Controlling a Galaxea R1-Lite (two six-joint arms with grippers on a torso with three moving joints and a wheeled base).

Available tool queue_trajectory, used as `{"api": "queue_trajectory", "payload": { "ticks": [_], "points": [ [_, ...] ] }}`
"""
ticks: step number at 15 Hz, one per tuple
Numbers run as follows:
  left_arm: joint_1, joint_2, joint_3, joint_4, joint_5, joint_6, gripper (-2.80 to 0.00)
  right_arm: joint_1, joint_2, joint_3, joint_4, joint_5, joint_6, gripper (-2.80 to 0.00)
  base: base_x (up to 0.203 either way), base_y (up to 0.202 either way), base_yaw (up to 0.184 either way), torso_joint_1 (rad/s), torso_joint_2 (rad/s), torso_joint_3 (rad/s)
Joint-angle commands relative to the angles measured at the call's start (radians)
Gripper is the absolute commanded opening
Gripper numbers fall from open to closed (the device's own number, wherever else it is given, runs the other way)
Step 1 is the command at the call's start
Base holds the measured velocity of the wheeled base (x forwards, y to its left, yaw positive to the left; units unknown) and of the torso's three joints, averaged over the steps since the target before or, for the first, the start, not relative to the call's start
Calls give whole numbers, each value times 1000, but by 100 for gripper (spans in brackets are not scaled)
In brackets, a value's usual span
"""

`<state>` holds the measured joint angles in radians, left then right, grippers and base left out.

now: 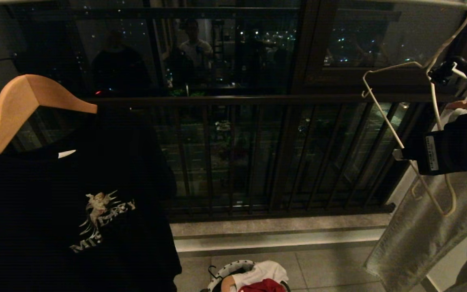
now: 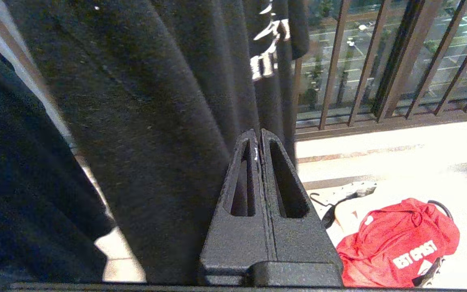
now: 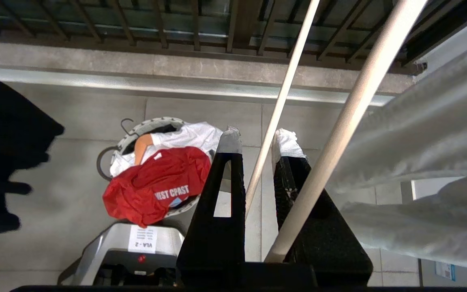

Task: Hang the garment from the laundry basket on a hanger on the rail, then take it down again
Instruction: Pick up the clothes rack on the clothesline

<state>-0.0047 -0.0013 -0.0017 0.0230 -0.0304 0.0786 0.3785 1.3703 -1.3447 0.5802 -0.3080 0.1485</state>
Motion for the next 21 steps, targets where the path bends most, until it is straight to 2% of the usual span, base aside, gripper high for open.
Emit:
{"api": "queue_trajectory", "payload": {
  "ticks": [1, 8, 18, 21],
  "points": [
    [0, 1, 0, 0, 0, 1, -280, 0, -21, 2, 4, -2, 0, -280, 0, 0, 0, 0, 0, 0],
    [0, 1, 0, 0, 0, 0, -280, 13, -75, 29, 1, 1, -30, -280, 0, 0, 0, 0, 0, 0],
    [0, 1, 0, 0, 0, 1, -280, 120, -160, 36, -31, 4, -51, -280, 0, 0, 0, 0, 0, 0],
    [0, 1, 0, 0, 0, 0, -280, 185, -212, 67, -53, 6, -65, -280, 0, 0, 0, 0, 0, 0]
  ]
}}
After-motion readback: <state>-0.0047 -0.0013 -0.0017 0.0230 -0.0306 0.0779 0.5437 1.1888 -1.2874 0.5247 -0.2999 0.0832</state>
